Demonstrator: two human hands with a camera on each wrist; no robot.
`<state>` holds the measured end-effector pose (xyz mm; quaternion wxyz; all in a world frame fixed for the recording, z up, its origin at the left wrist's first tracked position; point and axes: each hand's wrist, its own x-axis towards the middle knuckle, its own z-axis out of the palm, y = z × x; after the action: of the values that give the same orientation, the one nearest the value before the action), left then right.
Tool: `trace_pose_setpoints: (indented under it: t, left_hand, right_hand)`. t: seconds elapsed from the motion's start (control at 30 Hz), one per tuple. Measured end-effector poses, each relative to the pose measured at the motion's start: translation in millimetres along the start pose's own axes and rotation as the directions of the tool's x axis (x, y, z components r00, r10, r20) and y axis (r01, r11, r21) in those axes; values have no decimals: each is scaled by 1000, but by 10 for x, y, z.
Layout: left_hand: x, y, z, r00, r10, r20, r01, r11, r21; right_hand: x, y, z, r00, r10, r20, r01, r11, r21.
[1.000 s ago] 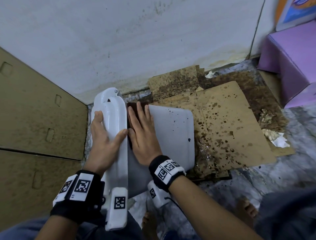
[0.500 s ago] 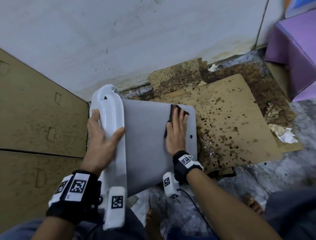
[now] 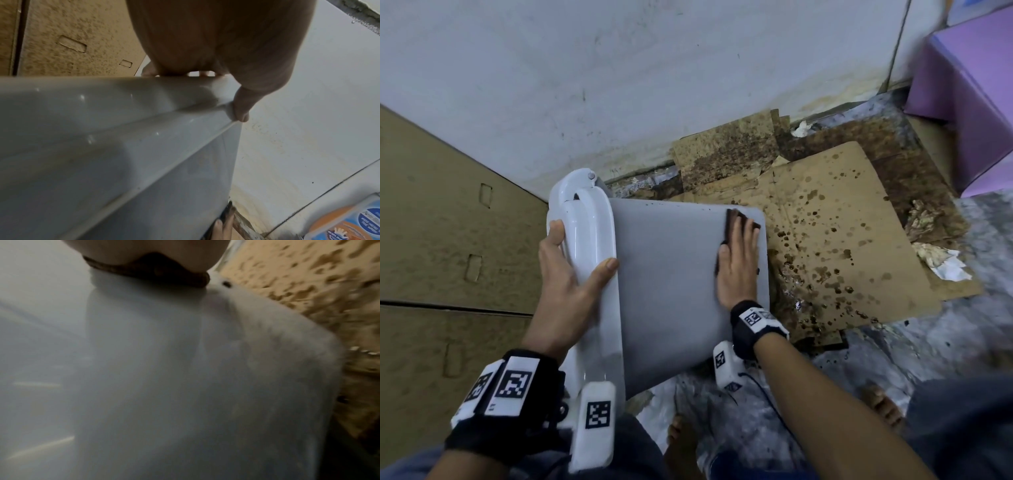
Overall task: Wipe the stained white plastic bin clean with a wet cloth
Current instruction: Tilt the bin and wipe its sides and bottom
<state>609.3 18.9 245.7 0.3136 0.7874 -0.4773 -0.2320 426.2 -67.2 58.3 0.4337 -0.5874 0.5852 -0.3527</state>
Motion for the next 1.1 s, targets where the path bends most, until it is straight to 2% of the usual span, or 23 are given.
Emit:
trace_pose_setpoints:
  t: [0.1, 0.17, 0.23, 0.3, 0.4, 0.53, 0.6, 0.67, 0.73, 0.83, 0.9, 0.97, 1.03, 1.1]
  left_hand:
    - [11, -42, -12, 1000, -4, -7, 4, 1000, -22]
    - [21, -56, -23, 1000, -6, -8, 6, 999, -39]
    - [32, -55, -32, 1000, -8, -1, 8, 999, -48]
    - [53, -46, -38, 1000, -16, -2, 16, 999, -45]
    - [74, -31, -44, 1000, -22, 5, 22, 999, -34]
    - [36, -1, -37, 1000, -6, 15, 7, 999, -45]
    - [15, 17, -29, 1000, -6, 16, 7, 999, -42]
    - [-7, 32, -22, 1000, -7, 17, 8, 999, -31]
    - [-17, 40, -22, 1000, -8, 15, 8, 1000, -14]
    - [-10, 39, -18, 1000, -12, 20, 12, 1000, 2]
    - [11, 28, -16, 1000, -14, 24, 14, 1000, 4]
    - [36, 17, -18, 1000, -24, 11, 24, 1000, -2]
    - [47, -7, -37, 999, -35, 6, 35, 999, -18]
    - [35, -40, -63, 999, -44, 17, 45, 998, -35]
  right_hand:
    - [223, 231, -106, 984, 175, 20, -176, 984, 8]
    - [266, 217, -106, 978, 206, 33, -207, 978, 11]
    - [178, 77, -60, 987, 158, 17, -158, 987, 1]
    - [-19, -131, 22, 999, 43, 28, -43, 999, -14]
    - [-295, -385, 123, 987, -137, 87, 138, 990, -1]
    - [-269, -312, 120, 978, -194, 73, 194, 981, 2]
    - [-167, -124, 71, 994, -101, 39, 101, 995, -7]
    - [-19, 105, -17, 996, 93, 4, -93, 996, 3]
    - [116, 282, -108, 961, 274, 23, -275, 962, 7]
    - [156, 276, -125, 930, 365, 41, -366, 930, 20]
    - [74, 85, -55, 948, 318, 18, -318, 948, 30]
    - [-42, -167, 26, 990, 143, 16, -143, 989, 30]
    - [-96, -371, 90, 999, -23, 42, 21, 999, 38]
    - [-84, -454, 108, 997, -63, 34, 61, 997, 54]
